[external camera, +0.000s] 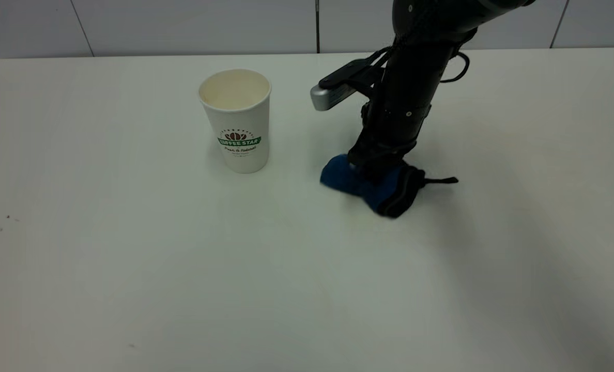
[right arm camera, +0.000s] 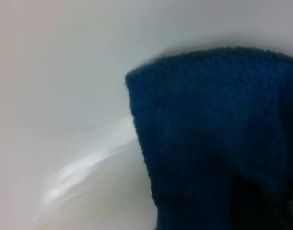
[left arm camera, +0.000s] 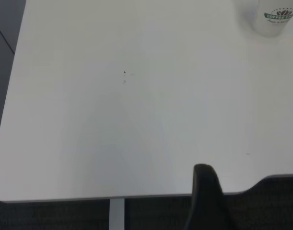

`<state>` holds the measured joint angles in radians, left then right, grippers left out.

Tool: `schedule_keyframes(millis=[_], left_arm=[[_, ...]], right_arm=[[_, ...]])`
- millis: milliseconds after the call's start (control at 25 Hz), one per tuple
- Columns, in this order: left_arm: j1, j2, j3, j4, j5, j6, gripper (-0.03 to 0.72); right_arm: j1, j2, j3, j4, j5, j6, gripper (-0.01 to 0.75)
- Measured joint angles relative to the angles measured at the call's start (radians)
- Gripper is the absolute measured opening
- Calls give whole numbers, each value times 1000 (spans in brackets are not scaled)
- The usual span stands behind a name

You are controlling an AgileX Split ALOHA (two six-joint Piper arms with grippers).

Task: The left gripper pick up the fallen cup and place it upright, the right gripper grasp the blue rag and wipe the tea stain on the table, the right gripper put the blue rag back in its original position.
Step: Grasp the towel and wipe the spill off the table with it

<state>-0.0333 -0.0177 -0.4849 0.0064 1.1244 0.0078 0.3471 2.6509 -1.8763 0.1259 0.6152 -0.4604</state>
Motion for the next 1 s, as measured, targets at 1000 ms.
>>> schedule_keyframes(millis=[1000], left_arm=[[0, 0, 0, 0, 0, 1, 499]], right_arm=[[79, 7, 3, 208, 305, -80, 50]])
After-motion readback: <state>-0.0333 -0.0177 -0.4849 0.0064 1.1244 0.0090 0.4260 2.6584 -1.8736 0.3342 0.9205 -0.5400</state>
